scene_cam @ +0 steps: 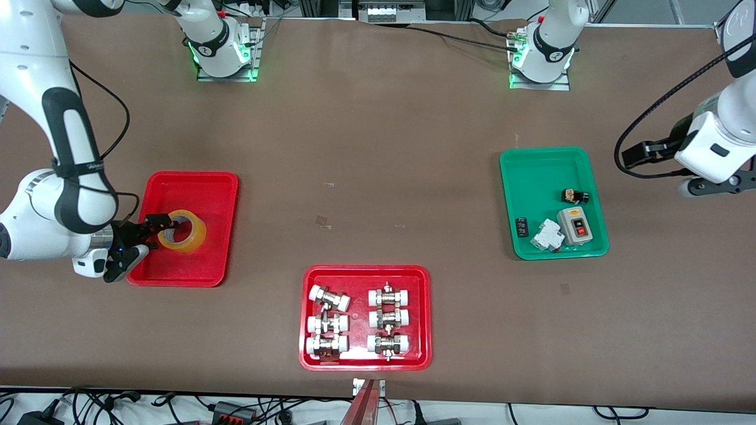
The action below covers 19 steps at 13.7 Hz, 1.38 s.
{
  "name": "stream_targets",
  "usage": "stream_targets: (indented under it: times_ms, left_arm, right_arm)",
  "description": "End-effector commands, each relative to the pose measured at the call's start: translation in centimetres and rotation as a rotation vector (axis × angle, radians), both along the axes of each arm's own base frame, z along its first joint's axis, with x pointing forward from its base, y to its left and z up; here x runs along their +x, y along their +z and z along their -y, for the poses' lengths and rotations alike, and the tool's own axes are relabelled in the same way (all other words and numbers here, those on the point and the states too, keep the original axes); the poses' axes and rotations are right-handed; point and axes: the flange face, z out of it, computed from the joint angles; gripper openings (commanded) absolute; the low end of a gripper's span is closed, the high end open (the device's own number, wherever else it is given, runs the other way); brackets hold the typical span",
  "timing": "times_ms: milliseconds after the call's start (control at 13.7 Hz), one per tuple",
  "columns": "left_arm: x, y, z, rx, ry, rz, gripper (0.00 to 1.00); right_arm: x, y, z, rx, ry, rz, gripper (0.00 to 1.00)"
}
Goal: Left arm passes tape to right arm into tray
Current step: 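Release the tape into the empty red tray and raise the right gripper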
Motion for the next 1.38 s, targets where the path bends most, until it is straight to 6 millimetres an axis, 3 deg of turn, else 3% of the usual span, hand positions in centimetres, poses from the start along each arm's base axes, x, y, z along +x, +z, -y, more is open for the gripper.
stream_targets:
  times_ms: [0,219,437,583,874,1020,1093,1311]
  left_arm:
    - [-2.6,1.6,0.9,-0.022,-0.022,0.013,1.00]
    - [-2.4,2.8,2.5,-0.024,-0.052,0.066,1.00]
    - [-2.1,2.8,2.5,-0.026,-0.052,0.084,1.00]
    - [-2.0,2.9,2.2,-0.026,-0.048,0.092,1.00]
    - [-1.9,2.9,2.6,-0.027,-0.052,0.093,1.00]
    - [-1.8,2.8,2.8,-0.031,-0.055,0.095,1.00]
    - [-1.8,2.9,2.9,-0.031,-0.057,0.096,1.00]
    - [-0.7,2.9,3.2,-0.036,-0.066,0.162,1.00]
  right_arm:
    - [0.0,7.6,-1.4,-0.114,-0.041,0.068,1.00]
    - [-2.7,16.8,-4.6,-0.187,-0.217,0.129,1.00]
    - [-6.3,23.1,-7.9,-0.280,-0.346,0.110,1.00]
    - [-8.6,26.7,-8.4,-0.282,-0.383,0.131,1.00]
    - [-13.4,30.7,-10.6,-0.287,-0.474,0.173,1.00]
    - [-13.1,33.0,-11.2,-0.277,-0.503,0.209,1.00]
    - [-12.6,34.6,-11.1,-0.287,-0.602,0.208,1.00]
    - [-11.3,36.8,-11.2,-0.306,-0.685,0.241,1.00]
